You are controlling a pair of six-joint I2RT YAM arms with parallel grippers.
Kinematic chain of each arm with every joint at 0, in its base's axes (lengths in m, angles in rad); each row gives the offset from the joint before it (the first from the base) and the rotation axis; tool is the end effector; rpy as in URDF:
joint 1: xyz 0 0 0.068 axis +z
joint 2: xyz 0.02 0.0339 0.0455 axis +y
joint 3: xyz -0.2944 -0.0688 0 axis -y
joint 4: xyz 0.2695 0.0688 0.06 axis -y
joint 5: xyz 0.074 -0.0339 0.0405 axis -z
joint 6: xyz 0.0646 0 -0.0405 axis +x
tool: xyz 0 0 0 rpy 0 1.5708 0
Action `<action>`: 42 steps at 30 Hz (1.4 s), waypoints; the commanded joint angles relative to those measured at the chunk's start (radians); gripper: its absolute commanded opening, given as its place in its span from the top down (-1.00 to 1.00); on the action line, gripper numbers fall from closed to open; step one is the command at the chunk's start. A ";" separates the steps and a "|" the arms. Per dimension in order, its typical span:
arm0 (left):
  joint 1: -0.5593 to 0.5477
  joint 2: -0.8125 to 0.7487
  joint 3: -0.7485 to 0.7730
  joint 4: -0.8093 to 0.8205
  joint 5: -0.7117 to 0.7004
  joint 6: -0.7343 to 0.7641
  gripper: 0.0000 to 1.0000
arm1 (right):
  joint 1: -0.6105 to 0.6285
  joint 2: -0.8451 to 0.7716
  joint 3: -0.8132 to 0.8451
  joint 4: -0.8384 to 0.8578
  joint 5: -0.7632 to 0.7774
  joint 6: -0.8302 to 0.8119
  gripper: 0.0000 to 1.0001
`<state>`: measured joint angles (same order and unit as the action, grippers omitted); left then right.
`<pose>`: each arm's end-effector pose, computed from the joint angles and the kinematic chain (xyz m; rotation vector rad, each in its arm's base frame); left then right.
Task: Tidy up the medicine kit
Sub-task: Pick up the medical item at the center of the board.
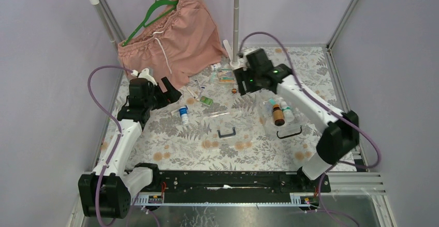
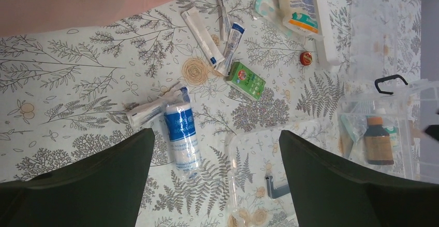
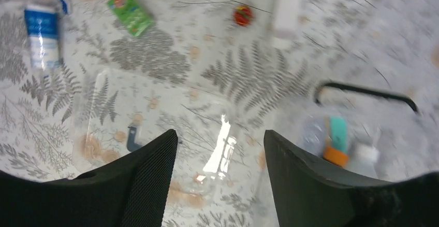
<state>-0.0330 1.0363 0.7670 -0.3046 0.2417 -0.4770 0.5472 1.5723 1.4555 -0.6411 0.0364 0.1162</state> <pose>0.2599 -0.0241 0.2787 -0.3383 2.1513 -0.5537 0.3392 0.2039 0.3408 -0.4837 2.2957 0.2885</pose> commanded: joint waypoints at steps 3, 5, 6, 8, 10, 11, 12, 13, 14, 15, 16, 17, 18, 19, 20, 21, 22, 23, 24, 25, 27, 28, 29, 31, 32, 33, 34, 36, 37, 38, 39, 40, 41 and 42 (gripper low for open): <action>0.017 -0.012 -0.015 0.043 0.001 -0.001 -0.97 | 0.157 0.291 0.221 0.062 -0.097 -0.201 -0.46; 0.020 -0.009 -0.015 0.046 0.002 -0.002 -0.97 | 0.173 0.380 0.295 0.087 -0.145 -0.239 -0.49; 0.021 -0.006 -0.015 0.045 0.003 -0.001 -0.97 | 0.177 0.422 0.328 0.099 -0.164 -0.254 -0.52; 0.024 -0.004 -0.015 0.045 0.004 -0.002 -0.98 | 0.181 0.502 0.422 0.095 -0.196 -0.285 -0.62; 0.025 -0.002 -0.015 0.047 0.007 -0.002 -0.97 | 0.181 0.586 0.499 0.081 -0.223 -0.308 -0.70; 0.028 -0.002 -0.016 0.046 0.008 -0.003 -0.98 | 0.183 0.614 0.532 0.073 -0.237 -0.318 -0.74; 0.030 -0.002 -0.017 0.048 0.009 -0.003 -0.97 | 0.183 0.643 0.562 0.067 -0.254 -0.323 -0.75; 0.031 -0.001 -0.016 0.048 0.009 -0.003 -0.97 | 0.184 0.667 0.589 0.061 -0.265 -0.329 -0.77; 0.032 -0.001 -0.016 0.049 0.011 -0.003 -0.98 | 0.185 0.689 0.610 0.057 -0.280 -0.336 -0.78; 0.032 0.000 -0.016 0.050 0.012 -0.004 -0.97 | 0.187 0.706 0.626 0.054 -0.288 -0.342 -0.79; 0.031 0.001 -0.016 0.051 0.015 -0.005 -0.97 | 0.190 0.719 0.634 0.057 -0.291 -0.350 -0.80; 0.031 0.002 -0.017 0.052 0.018 -0.004 -0.97 | 0.195 0.731 0.636 0.063 -0.288 -0.360 -0.80; 0.031 0.002 -0.017 0.053 0.019 -0.005 -0.97 | 0.200 0.738 0.636 0.069 -0.277 -0.370 -0.80; 0.031 0.003 -0.017 0.052 0.020 -0.006 -0.97 | 0.204 0.747 0.633 0.079 -0.261 -0.384 -0.80; 0.031 0.004 -0.016 0.053 0.022 -0.006 -0.97 | 0.207 0.755 0.629 0.085 -0.249 -0.392 -0.80; 0.050 0.004 -0.016 0.053 0.023 -0.007 -0.97 | 0.209 0.762 0.628 0.091 -0.242 -0.397 -0.80; 0.054 0.003 -0.018 0.052 0.024 -0.008 -0.97 | 0.211 0.770 0.627 0.092 -0.238 -0.402 -0.79; 0.056 0.004 -0.018 0.054 0.026 -0.008 -0.97 | 0.214 0.776 0.627 0.097 -0.236 -0.407 -0.78; 0.057 0.003 -0.017 0.054 0.026 -0.008 -0.97 | 0.217 0.783 0.624 0.103 -0.234 -0.412 -0.77; 0.059 0.003 -0.018 0.054 0.028 -0.009 -0.98 | 0.221 0.787 0.619 0.106 -0.230 -0.417 -0.76; 0.062 0.002 -0.020 0.056 0.030 -0.009 -0.98 | 0.229 0.799 0.612 0.119 -0.225 -0.427 -0.75; 0.063 0.003 -0.020 0.056 0.030 -0.009 -0.97 | 0.233 0.801 0.611 0.123 -0.220 -0.431 -0.74; 0.064 0.002 -0.020 0.055 0.030 -0.008 -0.97 | 0.239 0.809 0.612 0.126 -0.213 -0.433 -0.73; 0.066 0.001 -0.020 0.054 0.030 -0.009 -0.97 | 0.244 0.819 0.613 0.132 -0.203 -0.435 -0.71; 0.068 0.002 -0.019 0.054 0.031 -0.009 -0.97 | 0.246 0.827 0.615 0.132 -0.199 -0.437 -0.70; 0.068 0.002 -0.020 0.055 0.032 -0.009 -0.98 | 0.248 0.832 0.618 0.132 -0.194 -0.439 -0.68; 0.069 0.002 -0.020 0.056 0.033 -0.009 -0.97 | 0.251 0.838 0.618 0.134 -0.185 -0.441 -0.68; 0.070 0.002 -0.020 0.056 0.033 -0.009 -0.97 | 0.255 0.848 0.620 0.130 -0.169 -0.448 -0.64; 0.071 0.002 -0.021 0.056 0.033 -0.009 -0.97 | 0.255 0.853 0.620 0.126 -0.162 -0.451 -0.63; 0.072 0.002 -0.021 0.056 0.034 -0.008 -0.97 | 0.257 0.858 0.617 0.122 -0.157 -0.456 -0.61; 0.073 0.003 -0.021 0.056 0.034 -0.010 -0.97 | 0.257 0.861 0.618 0.117 -0.152 -0.458 -0.59; 0.073 0.004 -0.020 0.056 0.036 -0.010 -0.97 | 0.258 0.865 0.616 0.116 -0.145 -0.461 -0.57; 0.074 0.003 -0.021 0.057 0.036 -0.011 -0.97 | 0.257 0.866 0.612 0.113 -0.139 -0.461 -0.54; 0.074 0.004 -0.021 0.058 0.037 -0.011 -0.97 | 0.257 0.866 0.609 0.115 -0.136 -0.463 -0.51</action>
<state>0.0296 1.0370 0.7567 -0.2977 0.2619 -0.4801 0.7990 2.4279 2.0449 -0.5259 -0.1421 -0.3206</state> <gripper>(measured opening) 0.986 0.778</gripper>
